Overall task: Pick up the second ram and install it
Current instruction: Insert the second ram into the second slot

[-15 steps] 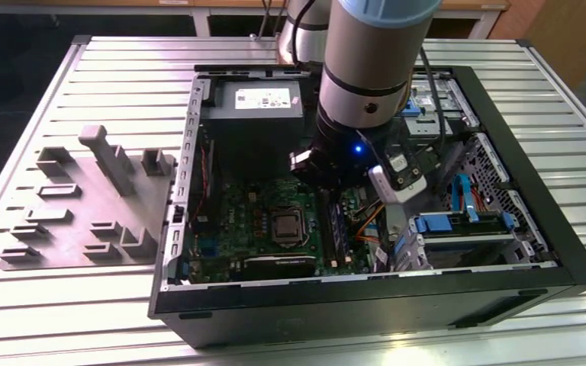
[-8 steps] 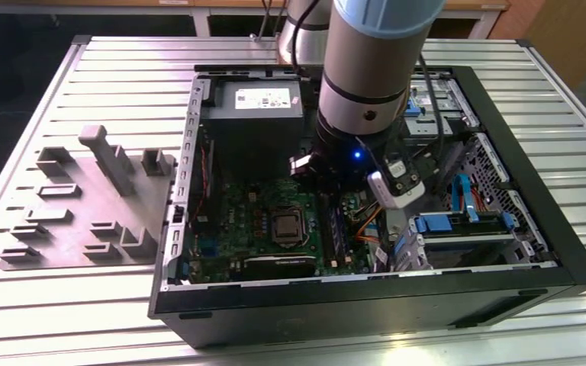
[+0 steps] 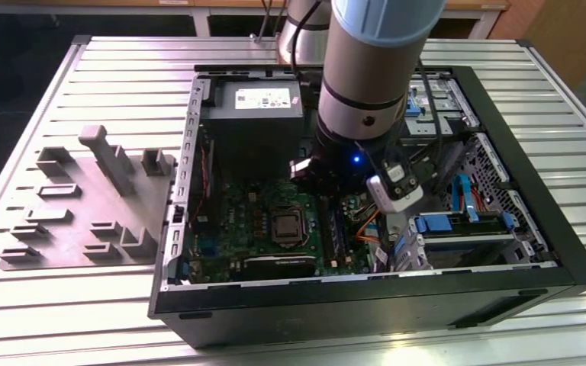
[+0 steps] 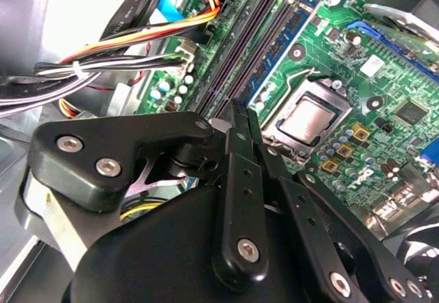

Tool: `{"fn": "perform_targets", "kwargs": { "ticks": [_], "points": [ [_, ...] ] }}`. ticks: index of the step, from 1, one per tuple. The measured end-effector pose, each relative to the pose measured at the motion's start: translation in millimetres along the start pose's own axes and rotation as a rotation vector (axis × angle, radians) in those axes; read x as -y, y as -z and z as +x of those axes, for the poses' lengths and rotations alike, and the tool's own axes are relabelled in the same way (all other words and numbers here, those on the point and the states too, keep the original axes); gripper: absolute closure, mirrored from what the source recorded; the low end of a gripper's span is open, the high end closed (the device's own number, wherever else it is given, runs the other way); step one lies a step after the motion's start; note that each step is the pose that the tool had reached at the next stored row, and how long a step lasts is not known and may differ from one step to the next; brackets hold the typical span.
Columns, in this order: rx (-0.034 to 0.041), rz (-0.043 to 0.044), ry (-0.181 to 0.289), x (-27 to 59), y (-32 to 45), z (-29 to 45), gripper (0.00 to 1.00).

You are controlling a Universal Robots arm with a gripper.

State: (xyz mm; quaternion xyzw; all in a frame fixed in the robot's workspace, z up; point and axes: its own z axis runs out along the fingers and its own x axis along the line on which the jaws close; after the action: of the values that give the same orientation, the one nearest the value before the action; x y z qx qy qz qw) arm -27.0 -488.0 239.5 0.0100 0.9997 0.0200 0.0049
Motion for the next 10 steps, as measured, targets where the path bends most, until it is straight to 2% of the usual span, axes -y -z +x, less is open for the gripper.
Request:
{"fn": "perform_targets", "kwargs": {
  "ticks": [10],
  "points": [
    [0.0001, -0.0003, 0.0, 0.3, -7.0, 0.4, 0.89]
  ]
}}
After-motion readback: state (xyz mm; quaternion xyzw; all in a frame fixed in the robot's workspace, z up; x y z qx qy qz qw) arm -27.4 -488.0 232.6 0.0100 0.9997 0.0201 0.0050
